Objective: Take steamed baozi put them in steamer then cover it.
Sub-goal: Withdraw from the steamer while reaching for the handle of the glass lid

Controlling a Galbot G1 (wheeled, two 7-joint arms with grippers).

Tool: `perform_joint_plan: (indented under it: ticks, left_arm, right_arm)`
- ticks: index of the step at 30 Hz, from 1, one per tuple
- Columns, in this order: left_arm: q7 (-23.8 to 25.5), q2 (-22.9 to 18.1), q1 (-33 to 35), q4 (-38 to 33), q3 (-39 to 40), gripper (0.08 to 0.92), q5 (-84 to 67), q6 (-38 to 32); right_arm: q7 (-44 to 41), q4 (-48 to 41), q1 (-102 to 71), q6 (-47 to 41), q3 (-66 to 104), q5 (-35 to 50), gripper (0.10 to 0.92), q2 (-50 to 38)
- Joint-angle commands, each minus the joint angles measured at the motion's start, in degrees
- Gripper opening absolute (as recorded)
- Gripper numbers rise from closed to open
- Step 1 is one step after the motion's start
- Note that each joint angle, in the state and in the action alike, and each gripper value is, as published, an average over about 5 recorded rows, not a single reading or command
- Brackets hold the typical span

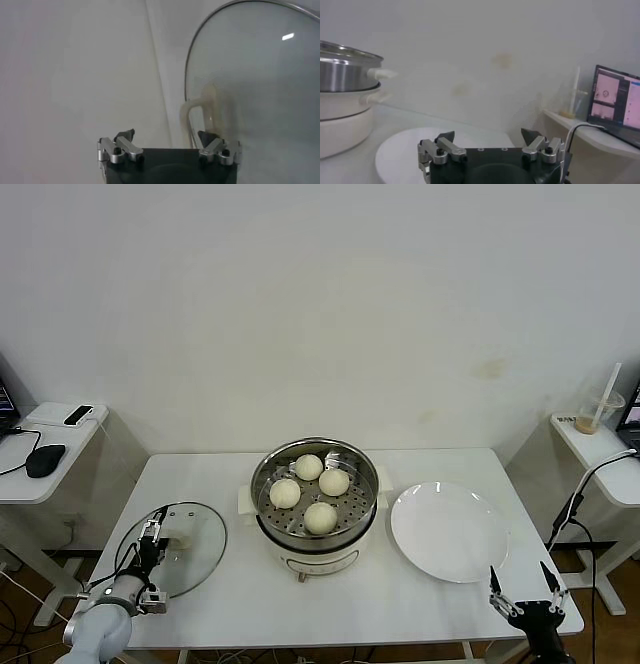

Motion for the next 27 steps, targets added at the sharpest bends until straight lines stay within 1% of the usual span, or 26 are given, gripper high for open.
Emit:
perform_joint_plan:
  ticks: [1,5,18,24,27]
  left_arm:
    - [-0.55,-0.11,-1.24,1.87,0.43,0.82,-1.05,-0.03]
    - [-0.06,-0.11,-1.27,2.21,0.73,0.748,-1.87,-0.09]
    - [2.41,0.07,-1.98,3.77,1.4,0.367,-4.45,-0.38]
    - [1.53,-0.26,-1.9,4.45,1.53,0.201,-6.21,-0.32]
    - [0.17,-0.64,-1.28,3.91,1.13,0.158,-7.2,-0.27]
  right_arm:
    - [0.03,-0.18,-0.02,0.04,0.11,-0.07,0.823,0.03]
    - [0.0,-0.36,0.18,-0.02,0.04,-0.07,0.823,0.05]
    - [-0.42,-1.01,0.29,-0.26,-0.21,-0.78,0.823,0.02]
    - [-0.48,-1.27,0.49,-0.24,-0.27,-0.99,0.823,0.1]
    - [-0.5,-1.29,0.51,-0.2,-0.27,-1.12,0.823,0.08]
